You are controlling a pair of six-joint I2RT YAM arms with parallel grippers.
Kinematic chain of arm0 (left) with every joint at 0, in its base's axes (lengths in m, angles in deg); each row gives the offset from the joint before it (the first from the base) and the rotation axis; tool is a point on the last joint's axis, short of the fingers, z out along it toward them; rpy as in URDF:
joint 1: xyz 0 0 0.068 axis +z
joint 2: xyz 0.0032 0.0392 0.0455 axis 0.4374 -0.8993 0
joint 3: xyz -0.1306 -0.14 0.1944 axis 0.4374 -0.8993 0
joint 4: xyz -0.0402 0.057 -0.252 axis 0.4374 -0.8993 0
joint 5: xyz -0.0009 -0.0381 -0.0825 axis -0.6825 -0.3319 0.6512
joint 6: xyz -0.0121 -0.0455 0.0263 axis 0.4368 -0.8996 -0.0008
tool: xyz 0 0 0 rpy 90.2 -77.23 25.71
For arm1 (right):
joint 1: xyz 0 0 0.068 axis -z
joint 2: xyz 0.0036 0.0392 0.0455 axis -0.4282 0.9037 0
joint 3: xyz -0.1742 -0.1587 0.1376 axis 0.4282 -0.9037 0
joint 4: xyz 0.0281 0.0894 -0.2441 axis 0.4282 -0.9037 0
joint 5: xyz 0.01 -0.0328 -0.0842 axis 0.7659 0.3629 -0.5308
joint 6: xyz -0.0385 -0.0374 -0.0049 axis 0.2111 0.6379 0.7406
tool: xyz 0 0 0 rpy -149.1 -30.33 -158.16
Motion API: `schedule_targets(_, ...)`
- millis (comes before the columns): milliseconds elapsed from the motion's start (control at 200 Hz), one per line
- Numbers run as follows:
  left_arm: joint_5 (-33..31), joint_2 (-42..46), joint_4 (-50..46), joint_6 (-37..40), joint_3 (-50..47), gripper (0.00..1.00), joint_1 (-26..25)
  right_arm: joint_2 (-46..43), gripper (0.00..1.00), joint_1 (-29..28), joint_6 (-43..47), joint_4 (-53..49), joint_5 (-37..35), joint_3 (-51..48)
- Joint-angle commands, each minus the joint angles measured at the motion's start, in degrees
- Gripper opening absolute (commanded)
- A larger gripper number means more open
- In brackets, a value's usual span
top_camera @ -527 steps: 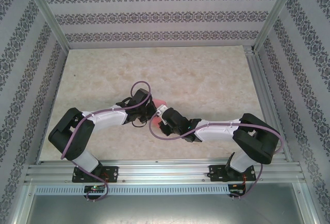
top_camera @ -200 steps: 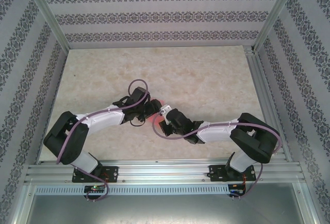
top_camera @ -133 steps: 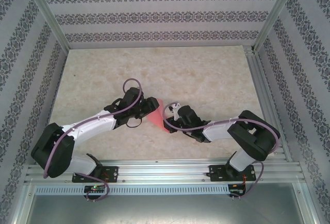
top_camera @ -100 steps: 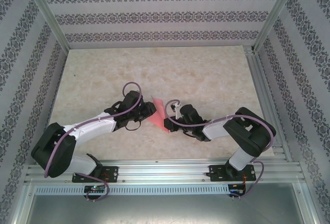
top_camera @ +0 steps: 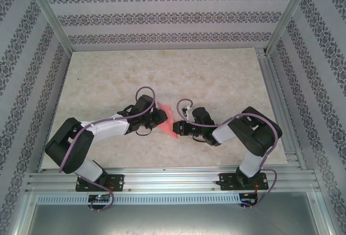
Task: Fold a paper plane with a square sheet of paper (pick it up from the middle)
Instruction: Fourth fold the wing at the center of the table.
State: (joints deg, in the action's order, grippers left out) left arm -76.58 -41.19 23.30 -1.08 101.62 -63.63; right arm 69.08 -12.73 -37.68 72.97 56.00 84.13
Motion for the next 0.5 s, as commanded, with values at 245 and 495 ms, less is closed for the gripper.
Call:
schedule_targets(245,3.4,-7.1,5.8,-0.9,5.7,0.26,-0.9,3.4,0.17,2.3,-3.0,2.5,3.5,0.6)
schedule_targets(495,3.0,-10.3,7.3,-2.0,5.5,0.24,-0.9,3.4,0.18,2.9,-3.7,0.8,4.1,1.5)
